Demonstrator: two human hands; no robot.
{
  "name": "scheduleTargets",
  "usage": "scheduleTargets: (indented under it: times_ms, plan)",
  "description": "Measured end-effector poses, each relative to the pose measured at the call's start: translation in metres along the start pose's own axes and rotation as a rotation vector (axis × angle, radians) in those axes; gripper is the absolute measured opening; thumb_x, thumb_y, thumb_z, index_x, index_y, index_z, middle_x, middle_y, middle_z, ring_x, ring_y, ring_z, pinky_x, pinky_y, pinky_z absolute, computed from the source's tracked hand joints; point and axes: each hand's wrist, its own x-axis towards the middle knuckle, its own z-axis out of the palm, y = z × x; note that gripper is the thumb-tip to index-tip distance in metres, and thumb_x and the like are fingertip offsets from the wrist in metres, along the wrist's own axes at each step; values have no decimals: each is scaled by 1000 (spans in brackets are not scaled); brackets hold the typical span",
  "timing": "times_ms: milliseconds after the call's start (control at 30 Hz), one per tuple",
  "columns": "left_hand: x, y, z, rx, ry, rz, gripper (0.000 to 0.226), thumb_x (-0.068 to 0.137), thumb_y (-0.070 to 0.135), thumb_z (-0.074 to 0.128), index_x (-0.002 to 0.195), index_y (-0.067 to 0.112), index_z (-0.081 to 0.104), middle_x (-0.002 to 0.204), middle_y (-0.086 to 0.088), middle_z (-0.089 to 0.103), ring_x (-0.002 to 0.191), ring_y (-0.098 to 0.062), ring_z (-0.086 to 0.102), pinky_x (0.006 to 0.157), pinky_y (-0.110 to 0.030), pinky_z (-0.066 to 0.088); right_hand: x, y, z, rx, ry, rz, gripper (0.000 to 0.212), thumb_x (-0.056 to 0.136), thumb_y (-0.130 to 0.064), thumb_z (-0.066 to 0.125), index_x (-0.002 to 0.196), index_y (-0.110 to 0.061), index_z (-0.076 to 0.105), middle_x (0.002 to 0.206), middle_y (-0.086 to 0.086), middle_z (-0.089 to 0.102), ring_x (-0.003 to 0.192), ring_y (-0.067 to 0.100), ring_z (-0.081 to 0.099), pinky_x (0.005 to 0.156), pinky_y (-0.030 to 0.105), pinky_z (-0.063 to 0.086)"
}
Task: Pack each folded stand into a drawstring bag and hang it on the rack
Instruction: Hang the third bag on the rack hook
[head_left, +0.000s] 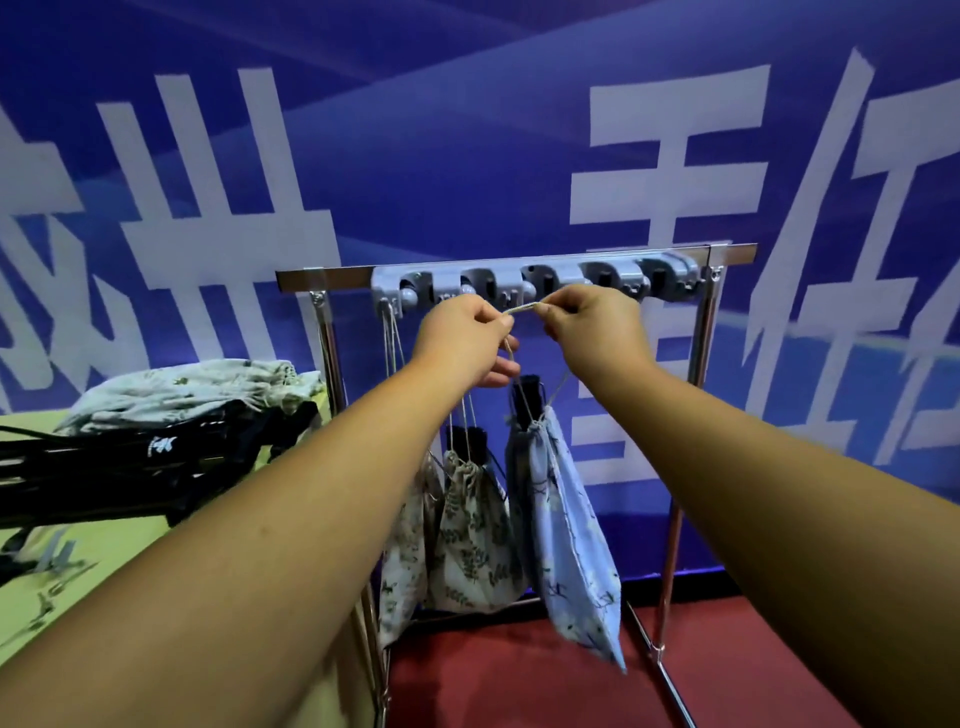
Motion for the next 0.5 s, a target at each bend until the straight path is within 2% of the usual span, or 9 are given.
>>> scheduleTargets:
  times_ms: [133, 267, 367, 500]
  plan:
    - [15, 3, -2, -24, 0, -36, 16, 110, 24, 55, 98, 14, 59, 104, -14, 76, 69, -29, 76, 64, -42, 66, 17, -2, 15, -6, 36, 26, 23, 104, -37, 68, 94, -20, 80, 80, 2, 75, 78, 23, 70, 74, 39, 59]
    - [24, 7, 2, -18, 30, -60, 15, 111, 25, 53, 101, 18, 60, 102, -11, 75, 60, -27, 73, 55, -37, 62, 26, -5, 24, 15, 63, 68, 26, 106, -39, 65, 90, -21, 77, 78, -1, 73, 70, 17, 66, 65, 31, 49]
    - [31, 6, 7, 45, 87, -37, 16, 110, 27, 53, 98, 19, 61, 96, -8, 76, 50, -22, 62, 44, -26, 50, 30, -6, 29, 35, 63, 82, 26, 107, -37, 64, 94, -18, 77, 81, 1, 75, 76, 19, 69, 69, 31, 51]
    - [30, 2, 16, -8, 162, -2, 18, 110, 25, 51, 100, 16, 63, 93, -3, 76, 50, -20, 55, 45, -25, 49, 29, -12, 30, 143, 94, 122, 23, 107, -32, 64, 94, -17, 76, 83, 2, 75, 84, 24, 73, 81, 43, 61]
